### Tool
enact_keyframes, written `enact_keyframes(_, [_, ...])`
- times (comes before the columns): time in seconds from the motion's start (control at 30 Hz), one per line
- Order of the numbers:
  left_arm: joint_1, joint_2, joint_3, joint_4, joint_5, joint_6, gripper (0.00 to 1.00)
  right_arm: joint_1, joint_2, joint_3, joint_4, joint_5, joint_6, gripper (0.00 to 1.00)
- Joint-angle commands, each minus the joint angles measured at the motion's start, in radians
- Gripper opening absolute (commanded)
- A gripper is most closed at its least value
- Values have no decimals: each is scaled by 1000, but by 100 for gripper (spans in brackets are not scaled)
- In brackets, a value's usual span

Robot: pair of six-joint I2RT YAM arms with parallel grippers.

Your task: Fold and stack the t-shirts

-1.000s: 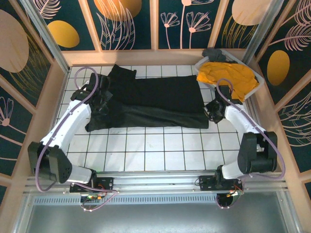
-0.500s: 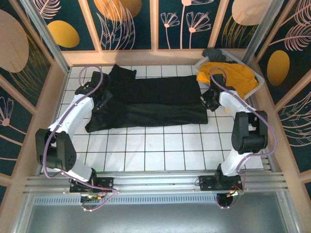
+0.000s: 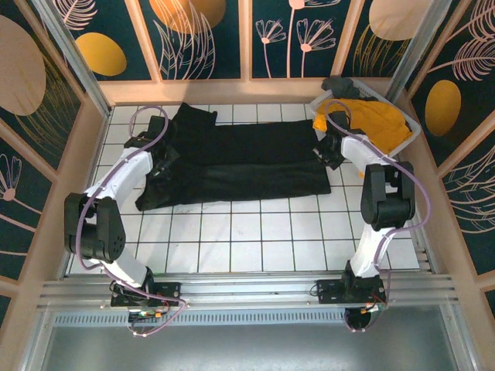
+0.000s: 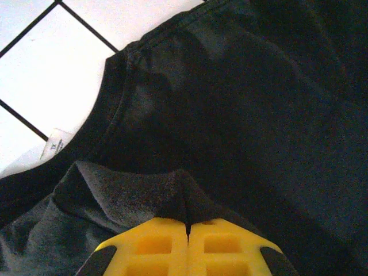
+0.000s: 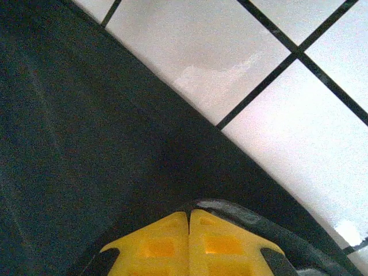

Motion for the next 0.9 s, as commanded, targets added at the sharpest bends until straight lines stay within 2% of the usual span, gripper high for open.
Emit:
enact_keyframes(0.0, [15,38,20,21,-39,38,0,6,26,46,-23,55,-21,0])
enact_keyframes(0.33, [25,135,85,21,-55,85,0,6,77,94,11,42,-83,0])
enact_keyframes(0.4, [28,150,104,5,-65,97,0,8,89,105,15,1,-115,0])
enact_keyframes(0.43, [32,154,114,-5,-67,103,4,9,96,117,9,-2,-135,0])
enact_keyframes(0.47, [38,157,121,-16,-65,109,18,9,99,127,-6,2,-157,8])
enact_keyframes(0.5, [45,156,124,-28,-59,111,32,11,91,131,-17,16,-172,22])
enact_keyframes(0.53, [56,149,121,-39,-46,112,52,10,73,127,-24,31,-187,37])
enact_keyframes(0.57, [66,133,108,-41,-27,114,65,10,46,115,-26,33,-202,47])
enact_keyframes(0.6, [76,112,90,-43,-10,113,67,11,18,100,-24,53,-213,52])
enact_keyframes(0.67, [87,42,30,-44,22,105,67,13,-53,49,-26,68,-226,55])
enact_keyframes(0.77, [88,-43,-80,-26,95,80,58,23,-152,-65,-6,77,-215,56])
enact_keyframes(0.87, [89,-96,-205,26,211,21,44,46,-230,-204,42,43,-178,47])
